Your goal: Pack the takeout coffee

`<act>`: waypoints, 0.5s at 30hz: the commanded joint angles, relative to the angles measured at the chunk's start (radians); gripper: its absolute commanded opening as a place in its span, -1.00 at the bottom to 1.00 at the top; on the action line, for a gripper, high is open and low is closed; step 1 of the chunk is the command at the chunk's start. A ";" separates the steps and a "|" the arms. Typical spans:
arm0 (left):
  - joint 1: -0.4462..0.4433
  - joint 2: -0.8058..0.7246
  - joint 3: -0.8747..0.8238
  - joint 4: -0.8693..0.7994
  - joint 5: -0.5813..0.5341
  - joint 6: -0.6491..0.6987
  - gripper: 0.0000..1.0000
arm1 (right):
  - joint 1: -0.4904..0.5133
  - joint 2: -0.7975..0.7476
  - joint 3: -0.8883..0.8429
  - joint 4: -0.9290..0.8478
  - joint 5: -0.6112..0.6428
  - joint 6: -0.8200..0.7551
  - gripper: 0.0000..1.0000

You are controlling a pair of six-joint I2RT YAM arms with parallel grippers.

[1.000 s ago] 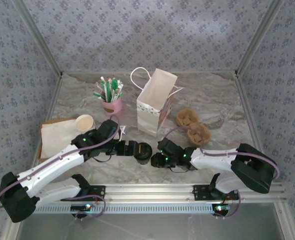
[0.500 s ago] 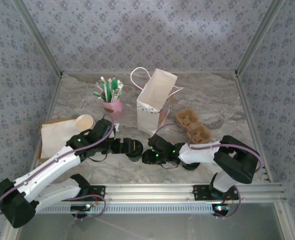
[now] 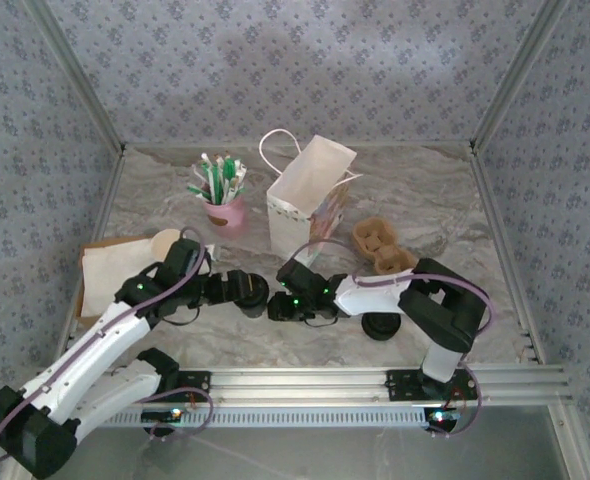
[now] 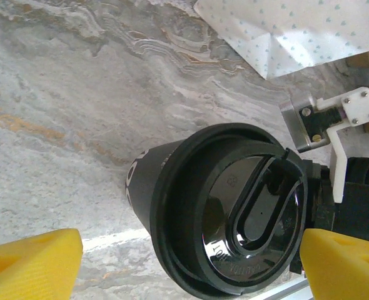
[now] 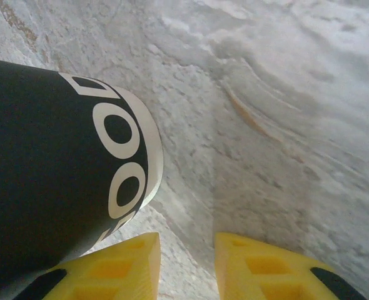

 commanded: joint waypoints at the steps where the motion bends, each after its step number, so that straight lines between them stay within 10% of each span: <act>1: 0.014 -0.028 0.006 -0.051 -0.027 0.028 0.80 | 0.007 0.083 0.077 0.067 -0.031 -0.026 -0.38; 15: 0.057 -0.062 0.007 -0.084 -0.032 0.032 0.80 | 0.015 0.198 0.200 0.064 -0.076 -0.035 -0.39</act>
